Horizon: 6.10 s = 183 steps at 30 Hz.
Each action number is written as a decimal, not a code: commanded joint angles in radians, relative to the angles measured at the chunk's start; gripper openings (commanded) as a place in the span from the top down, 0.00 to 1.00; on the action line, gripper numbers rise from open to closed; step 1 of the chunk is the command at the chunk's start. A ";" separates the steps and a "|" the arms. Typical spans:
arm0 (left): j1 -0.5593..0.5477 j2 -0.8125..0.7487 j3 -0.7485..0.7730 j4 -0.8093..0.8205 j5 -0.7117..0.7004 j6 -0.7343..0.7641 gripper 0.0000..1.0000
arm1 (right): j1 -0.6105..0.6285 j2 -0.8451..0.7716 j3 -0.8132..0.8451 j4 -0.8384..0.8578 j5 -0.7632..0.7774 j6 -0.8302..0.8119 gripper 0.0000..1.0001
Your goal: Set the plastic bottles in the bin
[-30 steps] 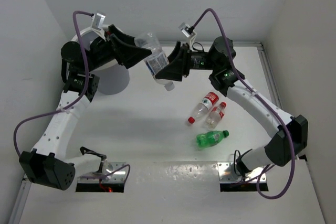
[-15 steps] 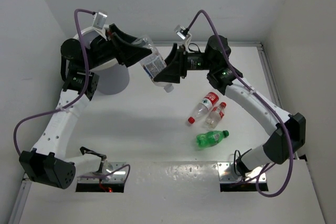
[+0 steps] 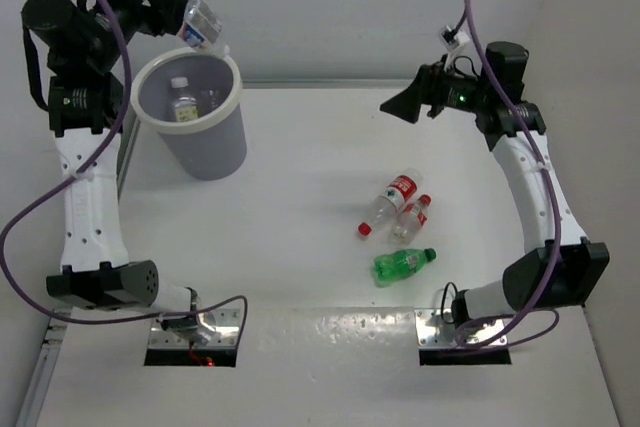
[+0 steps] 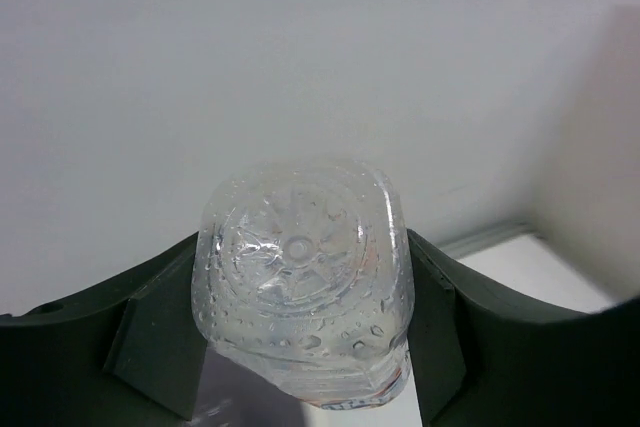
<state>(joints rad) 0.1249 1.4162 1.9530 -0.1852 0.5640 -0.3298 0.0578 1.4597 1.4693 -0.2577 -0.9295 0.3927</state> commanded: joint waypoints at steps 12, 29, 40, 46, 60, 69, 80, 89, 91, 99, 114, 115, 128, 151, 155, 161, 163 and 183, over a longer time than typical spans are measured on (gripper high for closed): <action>0.001 0.127 -0.264 -0.056 -0.645 0.328 0.73 | -0.023 -0.200 -0.358 -0.658 0.317 -1.015 0.01; 0.001 0.012 -0.311 -0.286 -0.228 0.330 0.00 | 0.177 -0.078 -0.524 -0.321 0.409 -1.692 0.08; 0.001 -0.004 -0.301 -0.286 -0.145 0.264 0.00 | 0.120 0.206 -0.403 -0.419 0.465 -2.080 0.13; 0.001 -0.003 -0.301 -0.286 -0.158 0.242 0.00 | 0.120 0.347 -0.360 -0.426 0.508 -2.174 0.13; 0.065 -0.189 -0.396 -0.073 -0.086 0.091 0.00 | 0.143 0.325 -0.014 -0.500 0.252 -1.688 0.87; 0.010 -0.309 -0.601 0.259 0.416 -0.195 0.03 | 0.155 0.055 0.054 0.073 -0.064 -0.403 0.88; -0.238 -0.356 -0.623 0.317 0.427 -0.219 0.00 | 0.488 0.144 0.140 0.311 -0.071 0.047 0.88; -0.275 -0.315 -0.563 0.355 0.392 -0.276 0.00 | 0.628 0.189 0.188 0.315 -0.052 0.031 0.90; -0.275 -0.315 -0.563 0.355 0.378 -0.276 0.02 | 0.648 0.176 0.171 0.296 -0.048 0.005 0.90; -0.275 -0.306 -0.574 0.365 0.333 -0.267 0.58 | 0.656 0.143 0.134 0.228 -0.022 -0.071 0.86; -0.094 -0.142 -0.180 -0.080 -0.126 0.152 1.00 | 0.175 0.137 0.158 0.330 -0.097 0.291 0.00; -0.094 -0.125 -0.180 -0.097 -0.191 0.191 1.00 | 0.159 0.127 0.149 0.268 -0.100 0.164 0.00; -0.041 0.058 -0.315 0.047 -0.495 0.347 0.48 | 0.039 -0.019 -0.121 -0.403 0.334 -0.789 0.00; -0.050 -0.200 -0.284 -0.103 -0.451 0.370 0.00 | 0.174 0.162 -0.493 -0.454 0.698 -1.354 0.00; -0.050 -0.252 -0.356 -0.103 -0.412 0.331 0.00 | 0.180 0.195 -0.549 -0.374 0.730 -1.374 0.02; -0.050 -0.310 -0.443 -0.073 -0.307 0.296 0.00 | 0.198 0.266 -0.479 -0.376 0.722 -1.330 0.48; -0.050 -0.321 -0.457 -0.060 -0.261 0.311 0.04 | 0.203 0.268 -0.417 -0.414 0.689 -1.313 0.57; -0.464 -0.634 -0.943 -0.112 0.020 1.550 0.08 | 0.341 0.307 0.137 -0.150 -0.366 0.488 1.00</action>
<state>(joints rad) -0.2844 0.8040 1.0573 -0.3069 0.5785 0.9394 0.3981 1.7672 1.7000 -0.8135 -1.0454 0.2756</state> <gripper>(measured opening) 0.916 0.495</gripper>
